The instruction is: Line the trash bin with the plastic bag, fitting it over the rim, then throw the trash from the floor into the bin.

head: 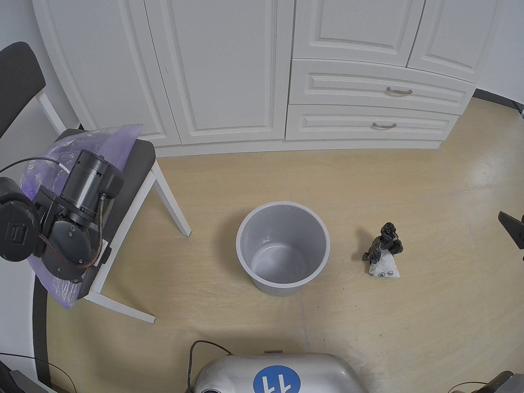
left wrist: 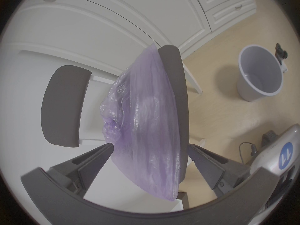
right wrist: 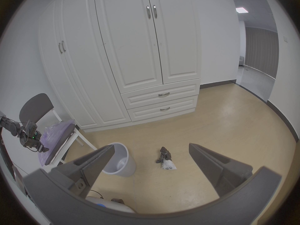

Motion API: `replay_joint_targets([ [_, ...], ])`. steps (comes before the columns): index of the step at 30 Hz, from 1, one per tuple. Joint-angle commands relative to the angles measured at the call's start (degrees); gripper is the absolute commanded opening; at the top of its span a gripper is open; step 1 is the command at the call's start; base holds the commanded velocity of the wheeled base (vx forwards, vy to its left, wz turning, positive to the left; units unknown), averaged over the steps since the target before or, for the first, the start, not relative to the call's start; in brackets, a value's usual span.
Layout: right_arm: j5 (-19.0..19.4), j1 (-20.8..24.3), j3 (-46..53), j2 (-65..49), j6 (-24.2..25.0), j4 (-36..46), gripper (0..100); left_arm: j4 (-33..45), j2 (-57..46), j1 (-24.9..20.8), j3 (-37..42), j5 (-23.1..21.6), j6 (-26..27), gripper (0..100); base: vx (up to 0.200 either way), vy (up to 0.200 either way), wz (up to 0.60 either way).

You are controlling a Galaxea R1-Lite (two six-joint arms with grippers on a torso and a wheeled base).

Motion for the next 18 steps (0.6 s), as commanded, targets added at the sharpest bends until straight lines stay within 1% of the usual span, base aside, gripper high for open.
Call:
replay_joint_targets([
  [1, 0.04, -0.02, 0.29, 0.18, -0.03, -0.04, 100, 0.03, 2.80, 0.35, -0.14, 1.27, 0.02, 100, 0.000, 0.000, 0.00],
  [5, 0.13, -0.02, 0.29, 0.62, -0.03, -0.04, 100, 0.03, 3.77, 0.53, -0.58, 1.71, 0.28, 100, 0.000, 0.000, 0.00],
  [10, 0.13, -0.11, 0.47, 0.70, -0.03, -0.04, 100, -0.49, 5.87, 1.85, -1.02, 4.79, 1.16, 100, 0.000, 0.000, 0.00],
  [13, 0.13, -0.11, 0.47, 0.70, -0.03, -0.04, 100, -1.02, 6.05, 2.20, -1.02, 4.97, 1.51, 100, 0.000, 0.000, 0.00],
  [16, 0.21, -0.11, 0.56, 1.23, -0.03, -0.04, 100, -1.81, 6.23, 3.96, -0.93, 4.97, 3.10, 100, 0.000, 0.000, 0.00],
  [18, 0.21, -0.11, 0.56, 1.23, -0.03, -0.04, 100, -1.81, 6.23, 3.96, -0.93, 4.97, 3.10, 100, 0.000, 0.000, 0.00],
])
